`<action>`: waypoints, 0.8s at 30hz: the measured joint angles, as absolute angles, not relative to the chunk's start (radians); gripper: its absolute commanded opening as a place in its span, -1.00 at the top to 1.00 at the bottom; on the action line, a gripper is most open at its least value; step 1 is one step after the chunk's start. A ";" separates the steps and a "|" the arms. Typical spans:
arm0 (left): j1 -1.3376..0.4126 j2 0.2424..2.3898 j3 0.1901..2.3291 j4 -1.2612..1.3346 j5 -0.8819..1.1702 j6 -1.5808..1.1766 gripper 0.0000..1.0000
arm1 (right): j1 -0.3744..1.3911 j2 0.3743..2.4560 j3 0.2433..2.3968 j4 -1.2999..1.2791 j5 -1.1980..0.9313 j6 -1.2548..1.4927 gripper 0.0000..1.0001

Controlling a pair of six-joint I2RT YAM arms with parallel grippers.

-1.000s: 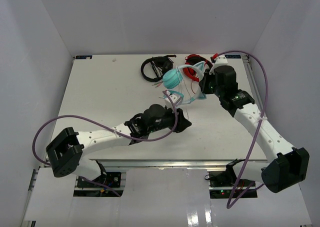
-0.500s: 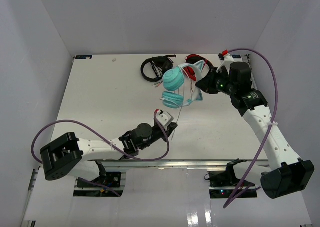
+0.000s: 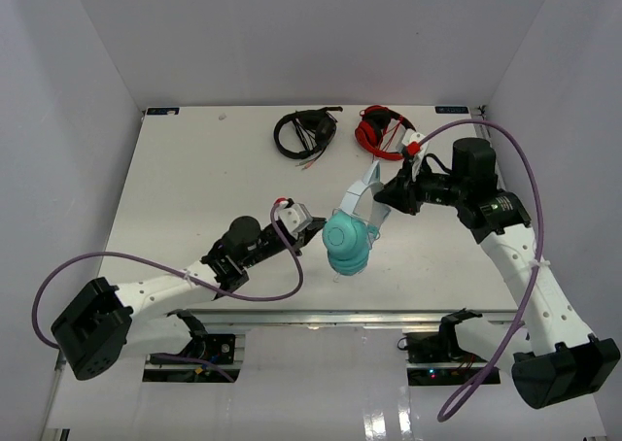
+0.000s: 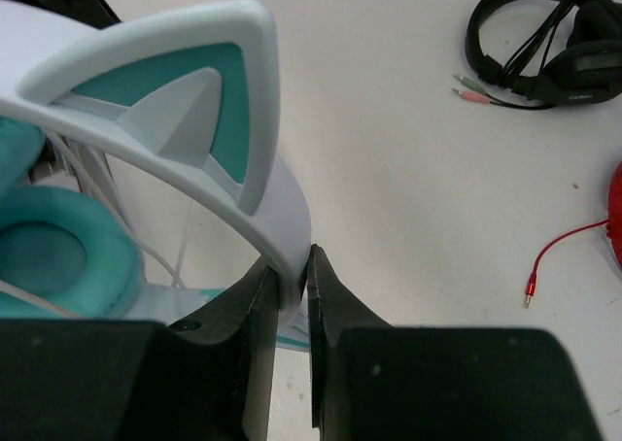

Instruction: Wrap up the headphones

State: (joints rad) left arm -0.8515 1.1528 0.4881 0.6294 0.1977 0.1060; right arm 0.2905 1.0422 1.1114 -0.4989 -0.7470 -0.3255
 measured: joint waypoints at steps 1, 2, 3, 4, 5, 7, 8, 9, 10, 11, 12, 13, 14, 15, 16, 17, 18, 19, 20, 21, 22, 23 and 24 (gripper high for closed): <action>-0.835 1.139 0.489 0.603 0.243 0.111 0.97 | 0.293 1.053 1.110 -0.521 -0.748 -0.367 0.85; -0.825 1.132 0.489 0.576 0.284 0.119 0.97 | 0.293 1.062 1.106 -0.528 -0.752 -0.391 0.85; -0.818 1.127 0.489 0.548 0.323 0.125 0.97 | 0.294 1.069 1.099 -0.533 -0.754 -0.414 0.85; -0.813 1.125 0.489 0.522 0.357 0.132 0.97 | 0.297 1.074 1.089 -0.534 -0.753 -0.434 0.85; -0.809 1.125 0.489 0.499 0.384 0.138 0.97 | 0.304 1.079 1.080 -0.536 -0.743 -0.452 0.85; -0.791 1.129 0.490 0.453 0.430 0.149 0.96 | 0.336 1.094 1.066 -0.532 -0.709 -0.477 0.85; -0.779 1.134 0.493 0.433 0.451 0.154 0.96 | 0.357 1.104 1.060 -0.527 -0.683 -0.490 0.85; -0.765 1.146 0.498 0.411 0.471 0.161 0.96 | 0.382 1.122 1.056 -0.522 -0.650 -0.503 0.85; -0.751 1.164 0.506 0.394 0.489 0.167 0.96 | 0.408 1.144 1.055 -0.514 -0.615 -0.513 0.85; -0.738 1.186 0.515 0.380 0.505 0.172 0.96 | 0.433 1.168 1.055 -0.504 -0.583 -0.520 0.85; -0.719 1.218 0.525 0.367 0.520 0.177 0.96 | 0.456 1.204 1.053 -0.490 -0.547 -0.525 0.85; -0.702 1.250 0.533 0.356 0.530 0.180 0.96 | 0.477 1.243 1.052 -0.471 -0.511 -0.526 0.85; -0.687 1.283 0.540 0.347 0.538 0.182 0.95 | 0.495 1.286 1.049 -0.449 -0.475 -0.526 0.85; -0.672 1.315 0.547 0.339 0.547 0.183 0.94 | 0.506 1.328 1.048 -0.429 -0.445 -0.523 0.85; -0.658 1.348 0.555 0.332 0.555 0.184 0.92 | 0.512 1.370 1.049 -0.408 -0.417 -0.517 0.85; -0.645 1.380 0.566 0.324 0.562 0.184 0.91 | 0.516 1.413 1.051 -0.386 -0.391 -0.510 0.85; -0.633 1.410 0.579 0.315 0.565 0.184 0.89 | 0.518 1.457 1.054 -0.365 -0.367 -0.505 0.85; -0.621 1.440 0.593 0.305 0.568 0.184 0.85 | 0.520 1.501 1.059 -0.348 -0.345 -0.499 0.85; -0.608 1.467 0.609 0.292 0.572 0.184 0.76 | 0.520 1.542 1.072 -0.346 -0.325 -0.496 0.85; -0.595 1.496 0.627 0.286 0.576 0.183 0.65 | 0.521 1.588 1.096 -0.341 -0.308 -0.495 0.85; -0.581 1.523 0.644 0.281 0.580 0.181 0.53 | 0.522 1.633 1.122 -0.336 -0.291 -0.493 0.85; -0.567 1.543 0.657 0.274 0.580 0.180 0.44 | 0.522 1.676 1.152 -0.332 -0.275 -0.493 0.85; -0.552 1.555 0.668 0.268 0.576 0.178 0.36 | 0.523 1.708 1.176 -0.333 -0.264 -0.492 0.85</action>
State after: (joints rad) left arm -0.5521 1.5552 0.6679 0.2684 0.5760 0.1783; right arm 0.5227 1.7080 1.1760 -0.3333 -0.2635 -0.4922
